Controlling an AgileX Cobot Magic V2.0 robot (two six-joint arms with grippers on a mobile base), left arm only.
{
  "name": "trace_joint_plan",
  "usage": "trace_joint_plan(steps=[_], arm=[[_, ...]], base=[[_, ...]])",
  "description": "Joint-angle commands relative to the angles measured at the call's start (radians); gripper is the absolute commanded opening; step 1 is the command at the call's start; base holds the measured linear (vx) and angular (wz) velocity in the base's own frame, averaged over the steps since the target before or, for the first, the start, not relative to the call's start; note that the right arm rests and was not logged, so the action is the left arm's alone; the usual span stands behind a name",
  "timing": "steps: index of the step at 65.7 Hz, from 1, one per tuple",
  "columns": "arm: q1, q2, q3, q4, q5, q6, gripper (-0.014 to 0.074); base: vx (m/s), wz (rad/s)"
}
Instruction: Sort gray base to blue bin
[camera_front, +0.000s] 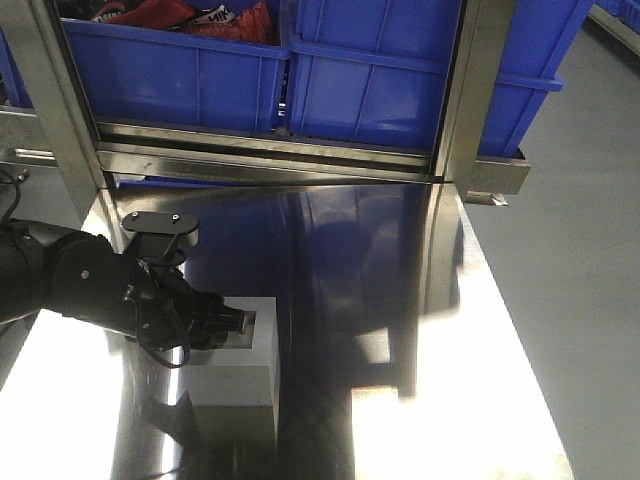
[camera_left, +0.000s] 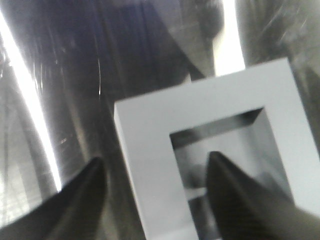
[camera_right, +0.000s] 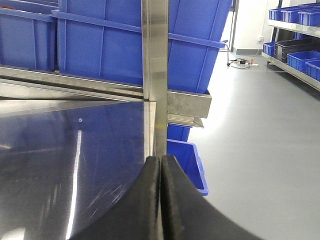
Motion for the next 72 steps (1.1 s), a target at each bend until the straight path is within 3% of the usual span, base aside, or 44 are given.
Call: trace_joint_plan(steps=[1,14,44,72], arm=[[-0.007,-0.018,-0.029,0.015,-0.029,-0.009,0.0249],[-0.007,-0.015,-0.029,0.021,-0.027,-0.004,-0.0010],[-0.007,-0.214,-0.004,0.050,-0.082,0.011,-0.0006],[-0.007,-0.748,0.292,0.065,-0.271,0.021,-0.0006]], base=[[0.00,0.00],[0.00,0.00],[0.00,0.00],[0.00,0.00]])
